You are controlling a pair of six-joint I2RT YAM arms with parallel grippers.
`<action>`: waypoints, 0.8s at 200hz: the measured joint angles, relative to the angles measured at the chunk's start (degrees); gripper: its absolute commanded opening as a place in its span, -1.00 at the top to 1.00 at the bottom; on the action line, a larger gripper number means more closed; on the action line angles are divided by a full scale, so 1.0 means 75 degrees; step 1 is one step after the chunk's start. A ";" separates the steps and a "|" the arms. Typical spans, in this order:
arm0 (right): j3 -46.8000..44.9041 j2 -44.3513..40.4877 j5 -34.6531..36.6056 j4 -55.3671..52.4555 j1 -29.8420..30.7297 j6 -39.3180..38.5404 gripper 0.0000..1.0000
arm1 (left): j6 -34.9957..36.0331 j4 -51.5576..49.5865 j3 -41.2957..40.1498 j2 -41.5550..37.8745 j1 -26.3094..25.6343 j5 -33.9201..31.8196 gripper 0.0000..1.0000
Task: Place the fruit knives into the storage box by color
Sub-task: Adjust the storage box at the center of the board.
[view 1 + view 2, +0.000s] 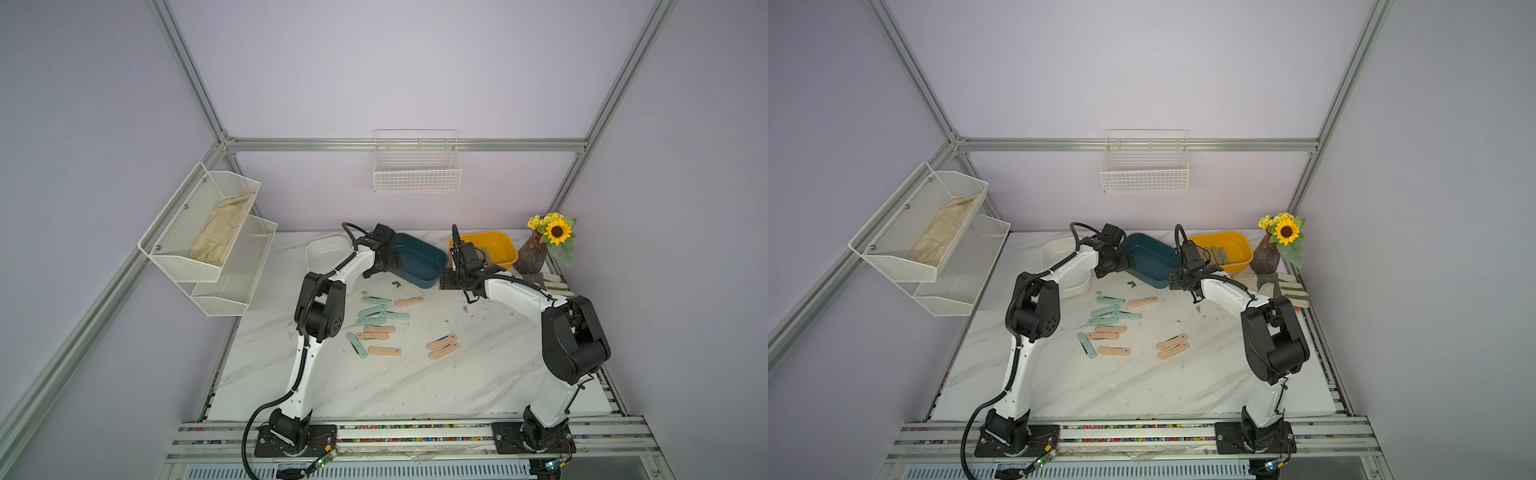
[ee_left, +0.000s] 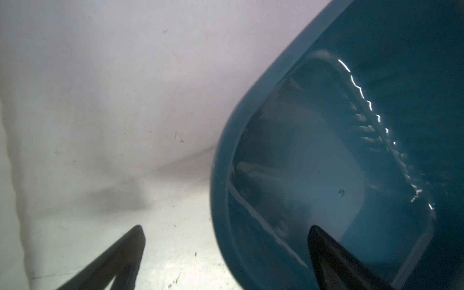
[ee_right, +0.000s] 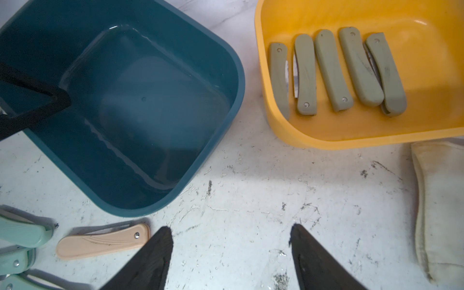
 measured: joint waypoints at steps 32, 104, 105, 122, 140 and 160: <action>0.0105 0.0035 -0.0064 0.0020 -0.0012 0.0003 -0.54 | -0.0149 -0.0055 -0.0236 -0.0303 0.0003 0.0303 -1.00; 0.0210 0.0178 -0.0251 0.0163 -0.0020 0.0122 -0.53 | -0.0434 -0.0055 -0.1475 -0.1005 -0.0070 0.1026 -0.99; 0.0210 0.0178 -0.0254 0.0163 -0.0020 0.0122 -0.54 | -0.0440 -0.0055 -0.1486 -0.1011 -0.0073 0.1029 -0.99; 0.0210 0.0178 -0.0318 0.0219 -0.0023 0.0152 -0.53 | -0.0533 -0.0052 -0.1757 -0.1134 -0.0125 0.1154 -0.99; 0.0210 0.0178 -0.0358 0.0268 -0.0026 0.0189 -0.53 | -0.0595 -0.0029 -0.2031 -0.1320 -0.0198 0.1282 -0.99; 0.0210 0.0178 -0.0405 0.0318 -0.0026 0.0236 -0.53 | -0.0673 0.0003 -0.2267 -0.1521 -0.0318 0.1440 -1.00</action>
